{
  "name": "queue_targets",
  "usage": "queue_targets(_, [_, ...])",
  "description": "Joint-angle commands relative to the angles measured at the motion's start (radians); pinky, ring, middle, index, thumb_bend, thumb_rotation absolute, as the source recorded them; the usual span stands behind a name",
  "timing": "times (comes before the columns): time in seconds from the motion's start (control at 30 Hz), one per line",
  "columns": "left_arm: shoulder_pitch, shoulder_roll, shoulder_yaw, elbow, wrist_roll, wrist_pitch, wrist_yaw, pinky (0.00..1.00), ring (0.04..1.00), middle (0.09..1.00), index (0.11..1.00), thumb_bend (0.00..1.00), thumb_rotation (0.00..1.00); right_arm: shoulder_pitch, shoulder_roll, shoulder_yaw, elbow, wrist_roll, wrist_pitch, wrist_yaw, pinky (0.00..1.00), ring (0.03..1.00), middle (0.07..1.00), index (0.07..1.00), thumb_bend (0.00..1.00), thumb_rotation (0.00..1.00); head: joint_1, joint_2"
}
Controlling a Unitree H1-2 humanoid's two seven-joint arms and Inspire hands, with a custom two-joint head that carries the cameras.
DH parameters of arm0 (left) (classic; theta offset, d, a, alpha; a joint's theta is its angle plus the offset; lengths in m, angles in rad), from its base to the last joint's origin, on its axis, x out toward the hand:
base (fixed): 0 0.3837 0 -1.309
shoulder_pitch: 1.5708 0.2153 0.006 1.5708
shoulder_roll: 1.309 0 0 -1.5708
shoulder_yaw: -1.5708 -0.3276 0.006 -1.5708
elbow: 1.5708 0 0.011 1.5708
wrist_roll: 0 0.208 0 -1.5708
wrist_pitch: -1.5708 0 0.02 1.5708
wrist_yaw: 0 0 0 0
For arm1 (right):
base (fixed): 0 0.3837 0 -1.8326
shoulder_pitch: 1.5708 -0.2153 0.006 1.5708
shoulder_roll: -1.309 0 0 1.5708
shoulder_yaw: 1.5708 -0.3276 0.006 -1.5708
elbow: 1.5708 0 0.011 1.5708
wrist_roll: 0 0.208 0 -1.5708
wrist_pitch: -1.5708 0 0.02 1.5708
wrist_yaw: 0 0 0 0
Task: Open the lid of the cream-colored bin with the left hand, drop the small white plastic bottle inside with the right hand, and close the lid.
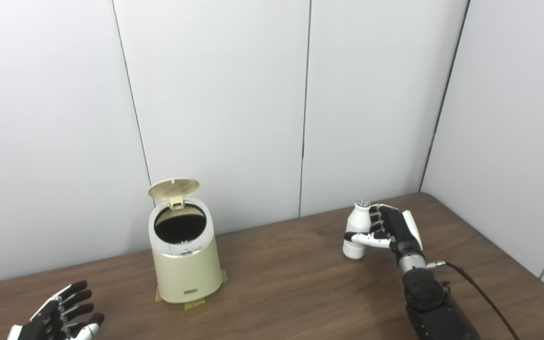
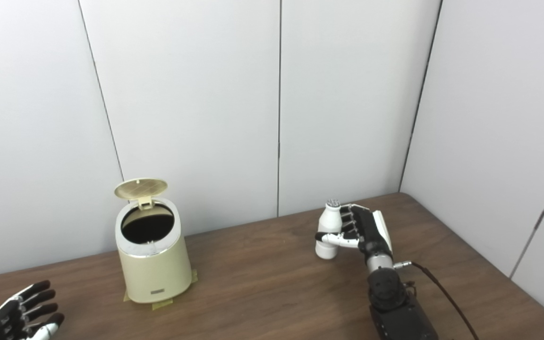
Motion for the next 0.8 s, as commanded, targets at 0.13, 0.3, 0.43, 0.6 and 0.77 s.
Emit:
queue_targets(0.13, [-0.030, 0.011, 0.001, -0.040, -0.004, -0.013, -0.003, 0.64, 0.769, 0.813, 0.838, 0.46, 0.00, -0.034, -0.016, 0.000, -0.059, -0.029, -0.029, -0.039, 0.33, 0.374, 0.485, 0.548, 0.51, 0.00, 0.011, -0.002])
queue_targets(0.3, [-0.031, 0.009, -0.005, -0.034, 0.009, -0.032, 0.003, 0.61, 0.751, 0.798, 0.833, 0.47, 0.00, -0.019, 0.003, 0.022, -0.219, -0.075, 0.012, -0.044, 0.32, 0.370, 0.478, 0.558, 0.51, 0.00, 0.024, -0.004])
queue_targets(0.43, [-0.032, 0.007, -0.009, -0.029, 0.012, -0.037, 0.005, 0.61, 0.756, 0.806, 0.835, 0.47, 0.00, -0.026, 0.015, 0.042, -0.314, -0.091, 0.015, -0.018, 0.33, 0.382, 0.480, 0.547, 0.51, 0.00, 0.038, -0.007])
queue_targets(0.6, [-0.037, 0.006, -0.017, -0.006, 0.019, -0.068, 0.005, 0.61, 0.747, 0.806, 0.828, 0.48, 0.00, -0.056, 0.039, 0.097, -0.479, -0.110, 0.101, 0.060, 0.34, 0.391, 0.494, 0.536, 0.51, 0.00, 0.060, -0.012])
queue_targets(0.77, [-0.041, 0.001, -0.031, 0.030, 0.026, -0.120, 0.006, 0.59, 0.725, 0.795, 0.837, 0.50, 0.00, -0.093, 0.057, 0.148, -0.575, -0.156, 0.186, 0.114, 0.32, 0.380, 0.482, 0.546, 0.51, 0.00, 0.128, -0.018])
